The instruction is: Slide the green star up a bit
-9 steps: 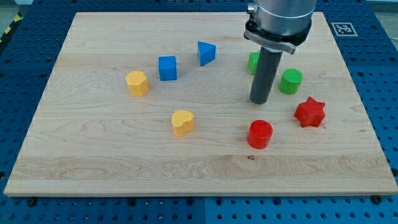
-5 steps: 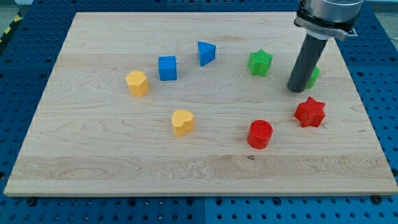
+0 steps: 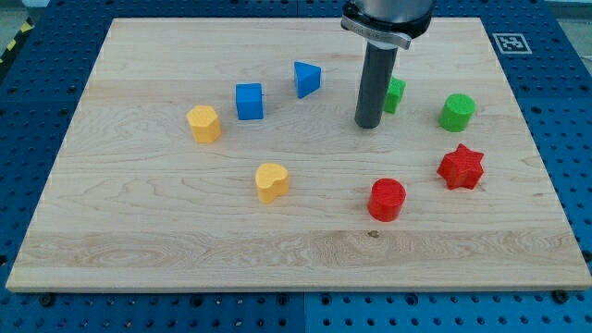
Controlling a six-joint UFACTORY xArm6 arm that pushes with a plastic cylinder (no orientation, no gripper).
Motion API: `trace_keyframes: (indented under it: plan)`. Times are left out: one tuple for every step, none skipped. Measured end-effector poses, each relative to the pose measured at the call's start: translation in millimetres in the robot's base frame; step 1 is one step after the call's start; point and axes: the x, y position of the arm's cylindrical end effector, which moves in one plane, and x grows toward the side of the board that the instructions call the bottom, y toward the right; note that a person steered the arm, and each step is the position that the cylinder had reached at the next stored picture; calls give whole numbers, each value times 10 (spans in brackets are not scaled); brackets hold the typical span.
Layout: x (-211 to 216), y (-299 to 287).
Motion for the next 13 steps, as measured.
trace_keyframes:
  plan:
    - [-122, -1]
    - [-221, -1]
    - [-221, -1]
    - [-295, -1]
    - [-396, 10]
    - [-399, 62]
    - [-398, 95]
    - [-272, 95]
    - [-75, 95]
    - [-75, 122]
    - [-76, 372]
    - [-86, 426]
    - [-94, 400]
